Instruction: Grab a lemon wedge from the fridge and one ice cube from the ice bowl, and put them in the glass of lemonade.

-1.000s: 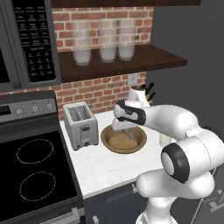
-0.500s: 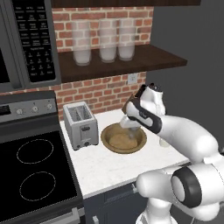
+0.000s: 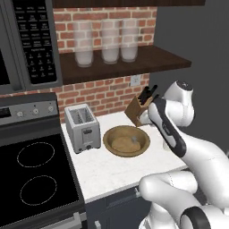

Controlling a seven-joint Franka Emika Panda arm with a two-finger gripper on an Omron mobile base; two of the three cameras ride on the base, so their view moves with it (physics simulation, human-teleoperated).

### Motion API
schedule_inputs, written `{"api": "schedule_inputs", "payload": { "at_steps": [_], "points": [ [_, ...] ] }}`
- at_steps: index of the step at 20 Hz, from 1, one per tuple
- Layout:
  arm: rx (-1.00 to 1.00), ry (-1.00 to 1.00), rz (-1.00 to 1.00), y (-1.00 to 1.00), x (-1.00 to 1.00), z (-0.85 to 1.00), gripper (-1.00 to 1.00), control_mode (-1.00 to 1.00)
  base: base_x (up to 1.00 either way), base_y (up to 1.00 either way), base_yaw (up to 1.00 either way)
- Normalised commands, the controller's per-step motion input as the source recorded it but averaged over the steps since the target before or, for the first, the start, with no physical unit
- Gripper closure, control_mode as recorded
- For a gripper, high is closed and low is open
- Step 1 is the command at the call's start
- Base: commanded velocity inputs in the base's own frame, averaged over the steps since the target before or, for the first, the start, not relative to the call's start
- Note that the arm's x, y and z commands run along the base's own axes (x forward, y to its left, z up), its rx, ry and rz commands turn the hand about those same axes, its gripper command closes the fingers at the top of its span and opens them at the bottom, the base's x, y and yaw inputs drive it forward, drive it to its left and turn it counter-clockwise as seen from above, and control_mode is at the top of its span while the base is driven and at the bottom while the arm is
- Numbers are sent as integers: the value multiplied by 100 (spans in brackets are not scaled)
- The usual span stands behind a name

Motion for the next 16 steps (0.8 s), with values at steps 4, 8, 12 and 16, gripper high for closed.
{"api": "schedule_inputs", "payload": {
  "at_steps": [4, 8, 12, 16],
  "points": [
    [-25, 23, -16, -29, 0, 24, 100, -100, 0, 0, 0],
    [-3, 4, -12, -34, 2, -43, 100, -100, 0, 0, 0],
    [6, 3, -9, -77, 35, -52, 100, -100, 0, 0, 0],
    [9, 0, -10, -83, 31, -29, 100, -100, 0, 0, 0]
  ]
}}
